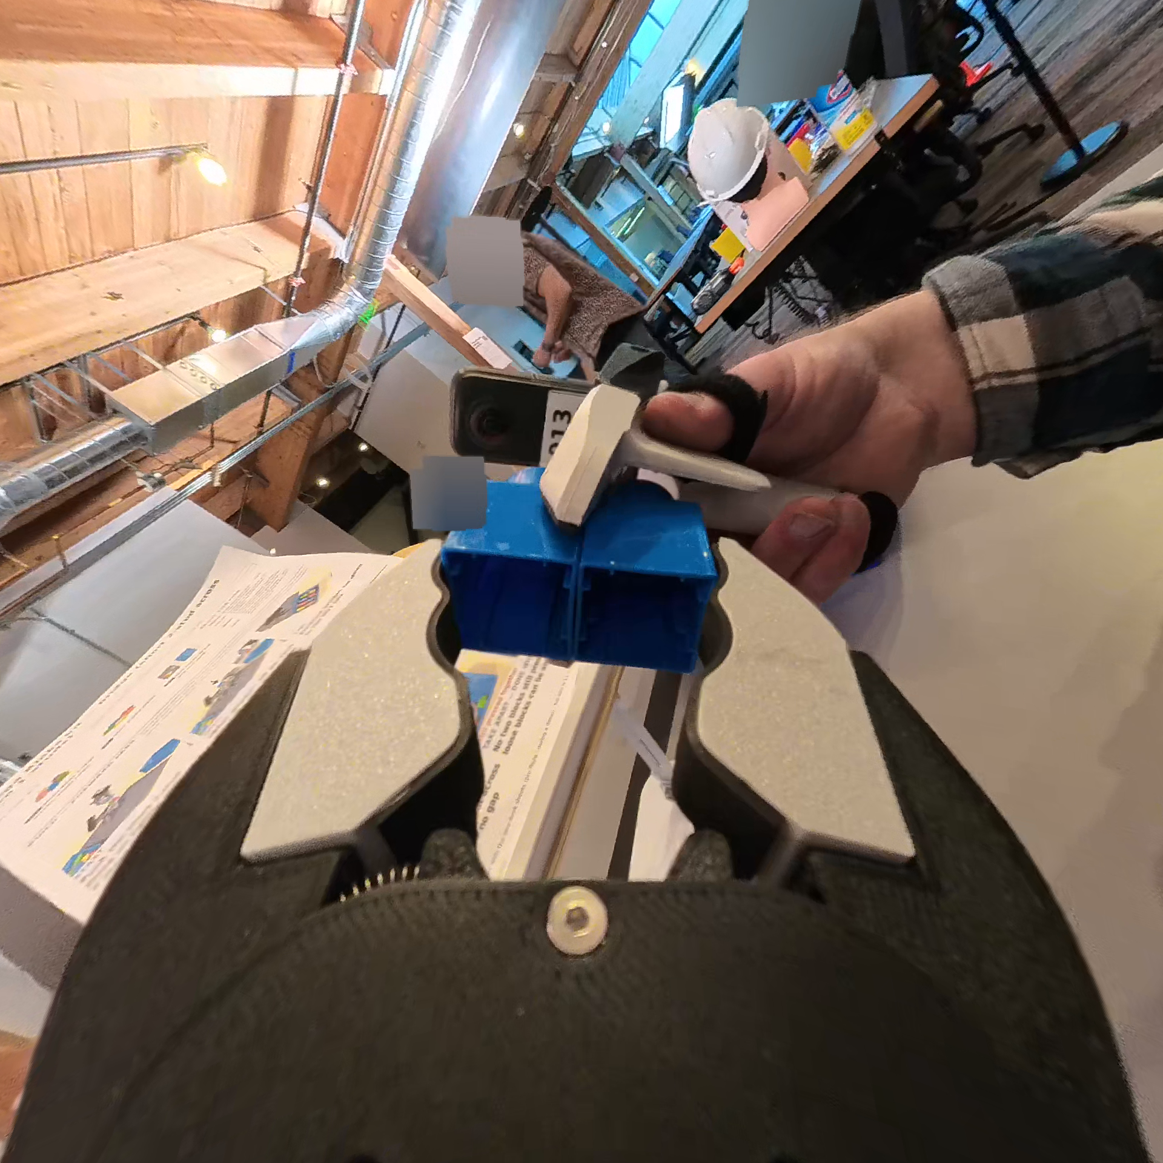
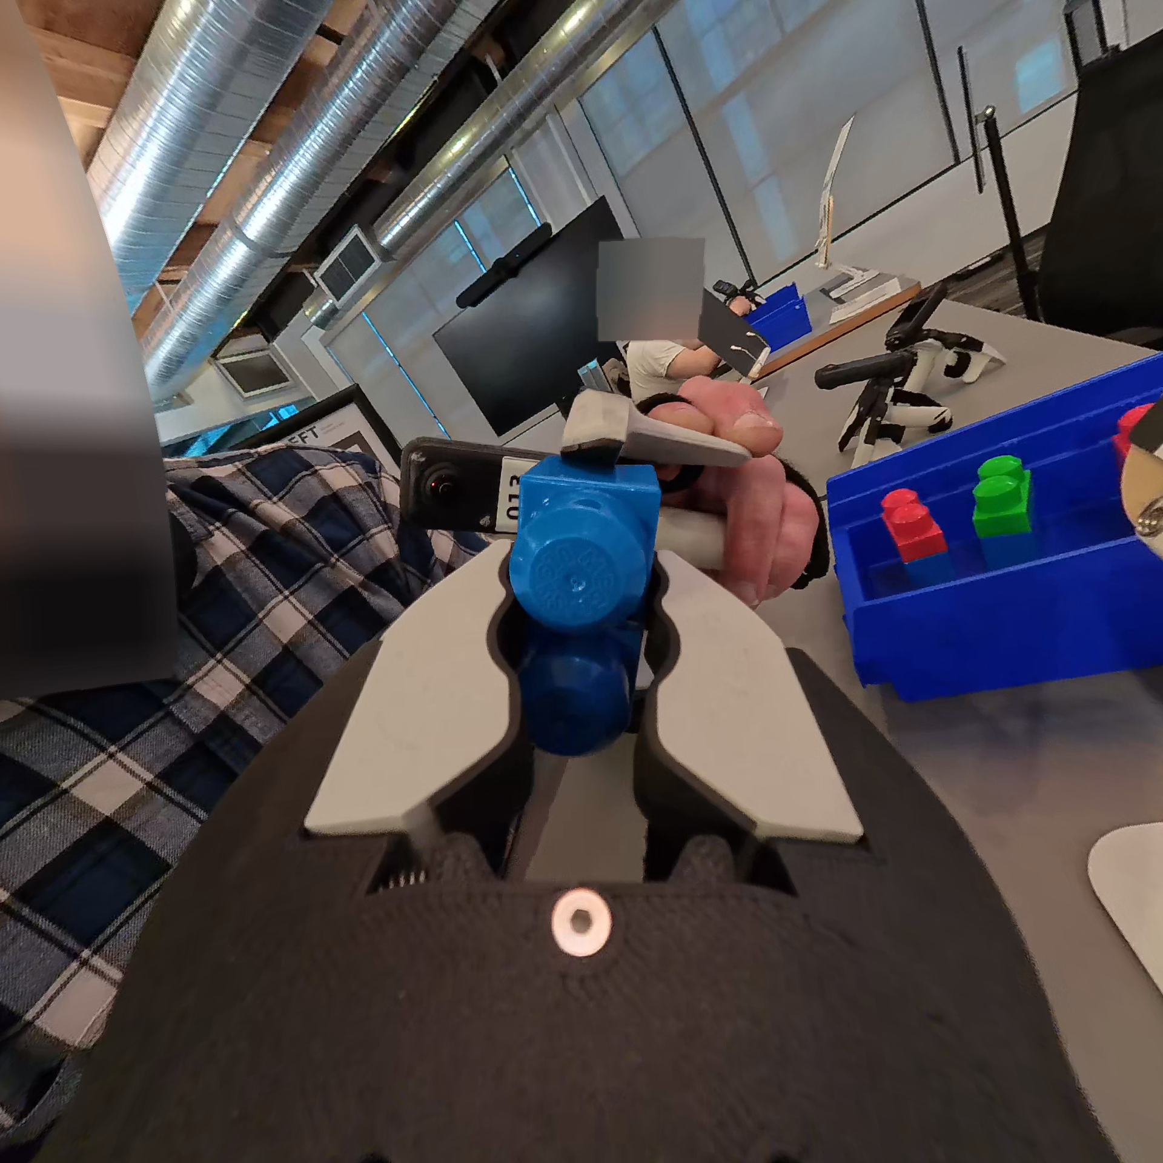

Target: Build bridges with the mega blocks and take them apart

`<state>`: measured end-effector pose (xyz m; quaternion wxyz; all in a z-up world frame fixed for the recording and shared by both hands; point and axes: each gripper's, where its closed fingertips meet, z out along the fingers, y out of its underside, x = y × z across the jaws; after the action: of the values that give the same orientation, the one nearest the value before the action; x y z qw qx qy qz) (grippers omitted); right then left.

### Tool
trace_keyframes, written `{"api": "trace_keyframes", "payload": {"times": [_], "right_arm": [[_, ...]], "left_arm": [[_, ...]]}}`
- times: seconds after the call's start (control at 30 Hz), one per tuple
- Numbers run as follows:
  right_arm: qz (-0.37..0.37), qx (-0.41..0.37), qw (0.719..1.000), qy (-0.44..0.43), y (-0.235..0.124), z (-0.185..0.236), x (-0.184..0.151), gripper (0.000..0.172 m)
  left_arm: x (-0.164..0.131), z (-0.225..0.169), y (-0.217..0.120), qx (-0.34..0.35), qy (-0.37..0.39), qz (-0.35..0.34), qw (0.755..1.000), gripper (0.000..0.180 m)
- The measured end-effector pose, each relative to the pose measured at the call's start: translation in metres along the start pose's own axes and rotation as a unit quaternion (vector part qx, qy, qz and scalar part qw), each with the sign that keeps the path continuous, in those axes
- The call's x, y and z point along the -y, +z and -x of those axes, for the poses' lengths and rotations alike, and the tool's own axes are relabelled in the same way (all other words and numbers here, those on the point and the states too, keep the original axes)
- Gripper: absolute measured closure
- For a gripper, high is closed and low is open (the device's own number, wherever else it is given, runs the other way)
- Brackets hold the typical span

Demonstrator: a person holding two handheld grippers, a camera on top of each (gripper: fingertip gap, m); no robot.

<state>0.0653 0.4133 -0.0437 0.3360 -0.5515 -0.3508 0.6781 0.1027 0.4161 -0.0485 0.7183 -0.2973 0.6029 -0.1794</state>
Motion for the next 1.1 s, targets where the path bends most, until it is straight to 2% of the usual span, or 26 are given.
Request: {"api": "trace_keyframes", "payload": {"times": [0.4, 0.7, 0.83, 0.93, 1.0, 1.03, 1.1], "right_arm": [[-0.022, -0.016, 1.000, -0.007, -0.004, -0.004, 0.008, 0.134], [-0.055, -0.052, 0.997, -0.026, -0.031, -0.004, 0.027, 0.134], [-0.081, -0.150, 0.982, -0.078, -0.084, -0.005, 0.052, 0.135], [-0.106, -0.263, 0.952, -0.118, -0.148, -0.006, 0.071, 0.135], [-0.109, -0.357, 0.917, -0.141, -0.194, -0.009, 0.077, 0.134], [-0.095, -0.422, 0.889, -0.150, -0.220, -0.016, 0.075, 0.134], [-0.095, -0.496, 0.852, -0.140, -0.267, -0.025, 0.070, 0.134]], "left_arm": [[-0.004, 0.008, 0.000, 0.033, 0.007, 0.004, 0.999, 0.107], [-0.010, 0.018, -0.006, 0.049, -0.004, 0.005, 0.999, 0.110], [-0.014, 0.033, -0.016, 0.065, -0.007, 0.009, 0.998, 0.125], [-0.020, 0.050, -0.029, 0.085, -0.003, 0.024, 0.996, 0.154], [-0.023, 0.059, -0.038, 0.084, -0.001, 0.030, 0.996, 0.180], [-0.027, 0.066, -0.043, 0.092, -0.004, 0.040, 0.995, 0.180], [-0.035, 0.078, -0.052, 0.107, -0.012, 0.062, 0.992, 0.180]]}}
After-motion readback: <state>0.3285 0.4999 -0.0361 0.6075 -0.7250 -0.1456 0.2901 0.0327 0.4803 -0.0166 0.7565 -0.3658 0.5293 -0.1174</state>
